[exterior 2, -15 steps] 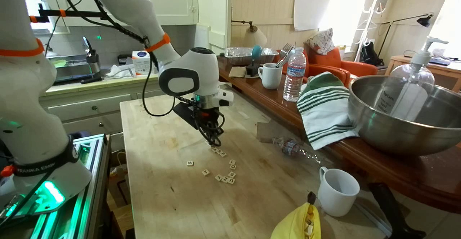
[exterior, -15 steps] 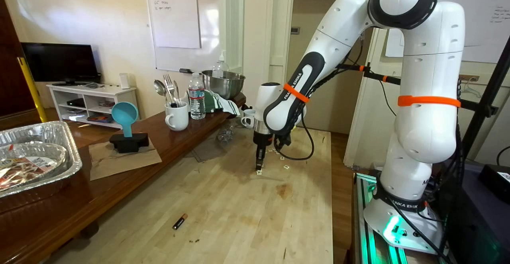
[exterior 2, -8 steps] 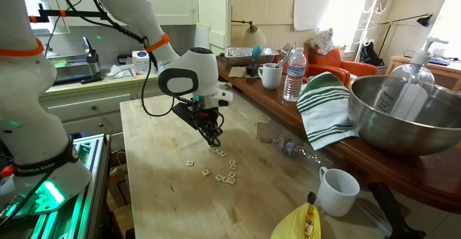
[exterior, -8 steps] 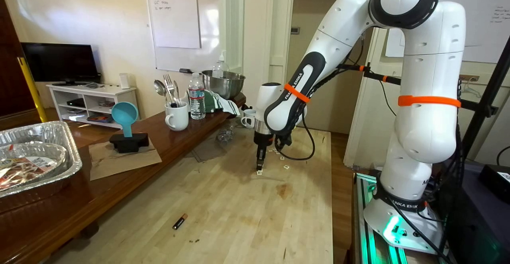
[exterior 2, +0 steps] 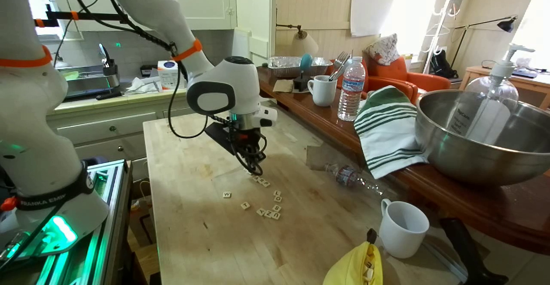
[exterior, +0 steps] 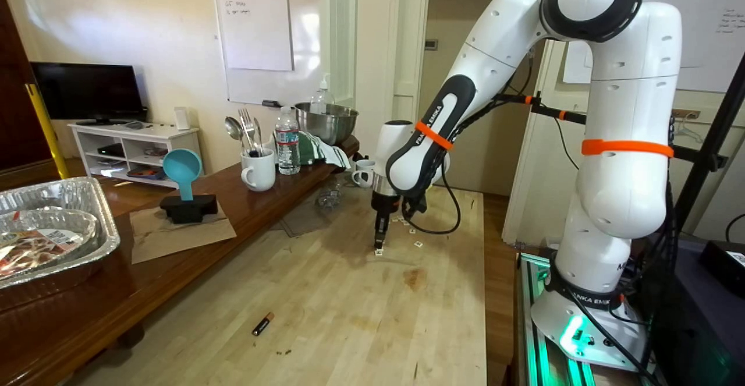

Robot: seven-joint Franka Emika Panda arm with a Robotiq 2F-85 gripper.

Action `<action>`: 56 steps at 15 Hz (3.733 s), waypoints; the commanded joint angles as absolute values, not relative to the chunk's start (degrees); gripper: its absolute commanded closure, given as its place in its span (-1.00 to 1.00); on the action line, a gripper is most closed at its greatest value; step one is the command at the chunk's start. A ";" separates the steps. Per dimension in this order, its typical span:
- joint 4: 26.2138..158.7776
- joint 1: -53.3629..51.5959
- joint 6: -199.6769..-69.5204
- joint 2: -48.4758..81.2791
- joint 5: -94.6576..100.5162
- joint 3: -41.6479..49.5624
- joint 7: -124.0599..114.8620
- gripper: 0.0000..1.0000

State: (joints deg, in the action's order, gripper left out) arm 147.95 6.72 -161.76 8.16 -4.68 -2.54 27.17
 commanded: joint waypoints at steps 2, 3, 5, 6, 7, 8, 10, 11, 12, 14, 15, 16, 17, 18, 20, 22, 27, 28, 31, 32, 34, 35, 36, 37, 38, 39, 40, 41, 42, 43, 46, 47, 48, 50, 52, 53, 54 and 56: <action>150.88 7.38 -163.48 4.75 -7.89 -3.29 30.17 1.00; 151.14 7.26 -163.52 4.32 -8.23 -3.13 30.50 1.00; 151.44 6.99 -163.43 3.51 -8.86 -2.83 30.92 1.00; 151.51 6.78 -163.39 3.17 -8.92 -2.60 30.84 1.00; 151.62 6.66 -163.44 2.80 -8.55 -2.23 30.60 1.00; 151.69 6.58 -163.32 2.51 -8.46 -1.99 30.55 1.00; 151.84 6.47 -163.28 2.03 -8.07 -1.36 30.20 1.00; 151.85 6.44 -163.17 1.85 -7.87 -1.02 30.04 1.00; 151.74 6.42 -163.17 1.84 -7.56 -0.66 29.77 1.00; 151.25 6.53 -163.21 2.25 -6.76 0.19 29.29 1.00; 150.79 6.66 -163.34 2.81 -6.49 0.66 29.08 1.00; 150.37 6.78 -163.37 3.32 -6.51 1.04 29.11 1.00; 149.80 6.93 -163.15 3.93 -6.69 1.44 29.19 1.00; 149.20 7.06 -163.15 4.58 -7.21 1.70 29.45 1.00; 148.43 7.35 -163.31 5.43 -7.80 2.05 29.80 1.00; 147.44 7.71 -163.49 6.65 -7.82 2.36 29.57 1.00; 145.29 9.03 -162.90 9.59 -7.33 2.50 28.66 1.00; 145.04 9.28 -163.35 10.17 -6.95 2.56 28.21 1.00; 144.00 10.33 -163.13 11.18 -7.12 2.23 28.47 1.00; 143.62 10.65 -162.94 11.45 -7.30 2.03 28.71 1.00; 142.83 11.03 -162.74 12.03 -7.10 1.92 28.62 1.00; 142.39 11.20 -162.62 12.34 -7.14 1.83 28.60 1.00; 142.03 11.44 -162.41 12.58 -7.45 1.57 28.90 1.00; 141.77 11.62 -162.21 12.74 -7.65 1.32 29.07 1.00; 141.60 11.64 -162.18 12.87 -7.55 1.16 29.00 1.00; 141.36 11.75 -162.02 13.08 -7.61 0.93 29.07 1.00; 141.07 11.74 -161.83 13.42 -7.38 0.85 28.89 1.00; 140.92 11.72 -161.71 13.65 -7.22 0.77 28.78 1.00; 140.85 11.72 -161.72 13.84 -7.10 0.68 28.70 1.00; 140.79 11.75 -161.61 14.01 -7.07 0.54 28.72 1.00; 140.74 11.75 -161.66 14.38 -6.76 0.41 28.67 1.00; 140.73 11.33 -162.11 14.60 -5.66 1.07 27.76 1.00; 140.63 11.32 -162.14 14.70 -5.34 1.25 27.63 1.00; 140.53 11.35 -162.67 14.70 -4.33 2.03 26.95 1.00; 140.30 11.64 -162.57 14.63 -3.04 3.02 26.21 1.00; 140.38 11.67 -162.63 14.54 -1.97 3.76 25.72 1.00; 140.40 11.82 -162.64 14.53 -1.18 4.27 25.51 1.00; 140.40 11.89 -162.83 14.62 0.66 5.62 24.42 1.00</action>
